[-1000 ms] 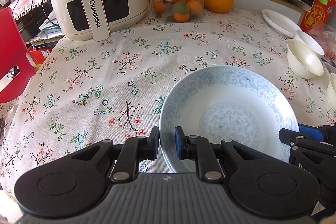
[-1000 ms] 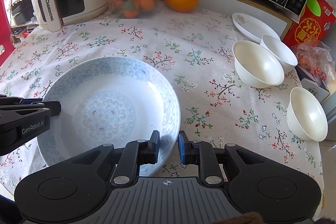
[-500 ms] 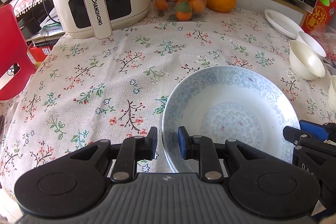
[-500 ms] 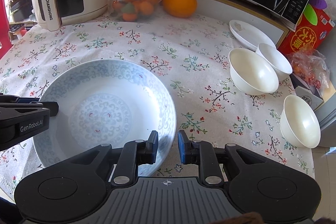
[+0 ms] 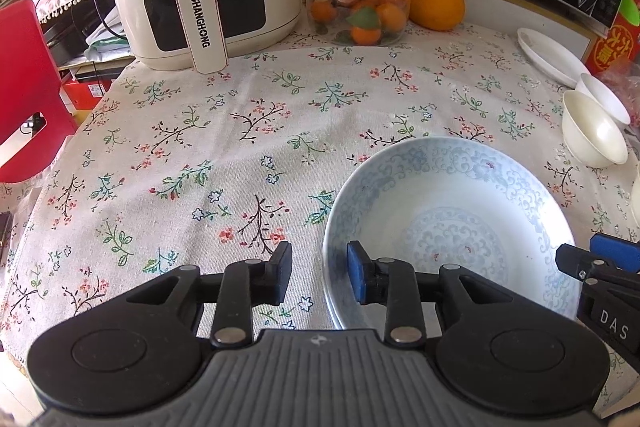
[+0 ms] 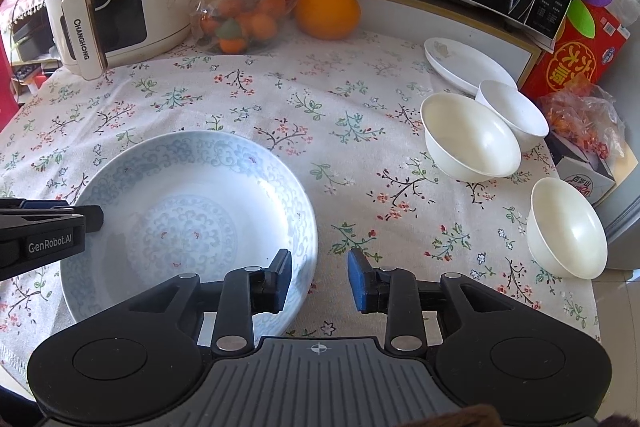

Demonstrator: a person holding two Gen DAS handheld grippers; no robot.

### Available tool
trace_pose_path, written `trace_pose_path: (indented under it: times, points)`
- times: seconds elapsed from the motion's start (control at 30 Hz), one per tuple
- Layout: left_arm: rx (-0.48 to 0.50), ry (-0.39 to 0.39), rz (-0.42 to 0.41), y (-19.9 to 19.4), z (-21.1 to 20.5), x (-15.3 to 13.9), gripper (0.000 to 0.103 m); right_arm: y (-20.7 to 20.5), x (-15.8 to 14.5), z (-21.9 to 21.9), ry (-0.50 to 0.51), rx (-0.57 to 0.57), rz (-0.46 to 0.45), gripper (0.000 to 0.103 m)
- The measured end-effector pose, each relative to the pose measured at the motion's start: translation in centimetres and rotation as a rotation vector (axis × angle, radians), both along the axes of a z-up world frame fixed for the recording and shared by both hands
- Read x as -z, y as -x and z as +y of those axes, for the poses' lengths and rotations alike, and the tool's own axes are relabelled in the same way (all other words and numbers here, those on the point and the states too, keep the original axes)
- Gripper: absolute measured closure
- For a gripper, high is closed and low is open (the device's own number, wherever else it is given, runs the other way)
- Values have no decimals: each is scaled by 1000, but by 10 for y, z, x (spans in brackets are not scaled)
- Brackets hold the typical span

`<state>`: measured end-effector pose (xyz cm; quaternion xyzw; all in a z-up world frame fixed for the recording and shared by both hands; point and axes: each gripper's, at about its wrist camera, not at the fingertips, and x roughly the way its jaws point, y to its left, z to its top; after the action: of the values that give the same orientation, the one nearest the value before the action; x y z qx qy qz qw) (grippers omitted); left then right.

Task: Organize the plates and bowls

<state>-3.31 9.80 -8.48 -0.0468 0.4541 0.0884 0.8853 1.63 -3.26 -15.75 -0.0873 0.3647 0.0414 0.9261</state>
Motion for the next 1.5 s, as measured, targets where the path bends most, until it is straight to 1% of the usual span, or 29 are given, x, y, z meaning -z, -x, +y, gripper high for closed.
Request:
trace_pose_path:
  times: [0.07, 0.2, 0.3, 0.37, 0.57, 0.63, 0.67, 0.73, 0.8, 0.83, 0.9, 1.03, 1.17, 1.23, 1.5]
  points:
    - [-13, 5, -5, -1, 1, -3, 75, -2, -2, -6, -17, 5, -3, 66]
    - [-45, 6, -34, -4, 8, -12, 74, -6, -9, -18, -68, 24, -3, 64]
    - [-75, 40, -46, -6, 18, -19, 74, -9, -17, -27, -121, 28, -4, 60]
    - [-84, 63, -47, -8, 22, -23, 72, -10, -22, -30, -141, 32, -11, 54]
    - [-75, 130, -75, -18, 23, -37, 57, -23, -30, -31, -166, 57, -22, 43]
    - [-63, 150, -86, -20, 21, -42, 48, -29, -29, -30, -156, 70, -19, 40]
    - [-56, 158, -90, -21, 20, -44, 46, -32, -28, -29, -153, 78, -16, 40]
    - [-43, 167, -99, -25, 17, -47, 37, -36, -29, -28, -157, 87, -14, 37]
    - [-30, 173, -103, -30, 15, -49, 36, -41, -31, -27, -156, 96, -23, 33]
    - [-27, 179, -101, -33, 14, -50, 34, -43, -33, -27, -153, 102, -26, 30]
    - [-19, 193, -94, -40, 14, -50, 31, -47, -35, -26, -155, 99, -22, 29]
    - [-11, 218, -94, -52, 11, -54, 25, -53, -41, -25, -159, 97, -31, 20]
    - [20, 226, -92, -65, 6, -57, 20, -63, -45, -31, -203, 104, -20, 16]
    - [29, 216, -92, -72, 4, -57, 17, -67, -46, -34, -217, 115, -15, 15]
    - [14, 217, -64, -103, 4, -53, 15, -81, -52, -46, -231, 121, -24, 14]
